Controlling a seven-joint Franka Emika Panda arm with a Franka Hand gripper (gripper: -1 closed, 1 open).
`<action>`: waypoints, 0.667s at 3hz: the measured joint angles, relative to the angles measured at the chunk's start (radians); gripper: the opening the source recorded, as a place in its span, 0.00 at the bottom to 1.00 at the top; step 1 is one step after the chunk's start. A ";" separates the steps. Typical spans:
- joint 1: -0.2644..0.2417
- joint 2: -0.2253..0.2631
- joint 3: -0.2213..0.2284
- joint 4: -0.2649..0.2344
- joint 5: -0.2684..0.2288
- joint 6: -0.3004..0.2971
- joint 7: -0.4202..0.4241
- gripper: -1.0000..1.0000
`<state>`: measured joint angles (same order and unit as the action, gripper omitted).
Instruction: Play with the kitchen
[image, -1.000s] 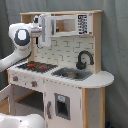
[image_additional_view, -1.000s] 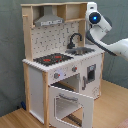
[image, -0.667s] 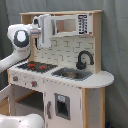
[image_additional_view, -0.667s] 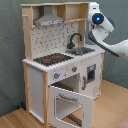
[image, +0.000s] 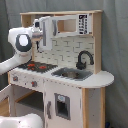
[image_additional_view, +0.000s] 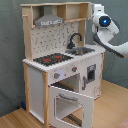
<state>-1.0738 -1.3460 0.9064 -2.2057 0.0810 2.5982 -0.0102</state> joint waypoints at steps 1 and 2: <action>0.015 0.008 -0.019 -0.048 0.002 0.092 -0.003 0.00; 0.046 0.020 -0.021 -0.100 0.024 0.175 -0.003 0.00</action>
<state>-1.0274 -1.3262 0.8855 -2.3053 0.1053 2.7727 -0.0132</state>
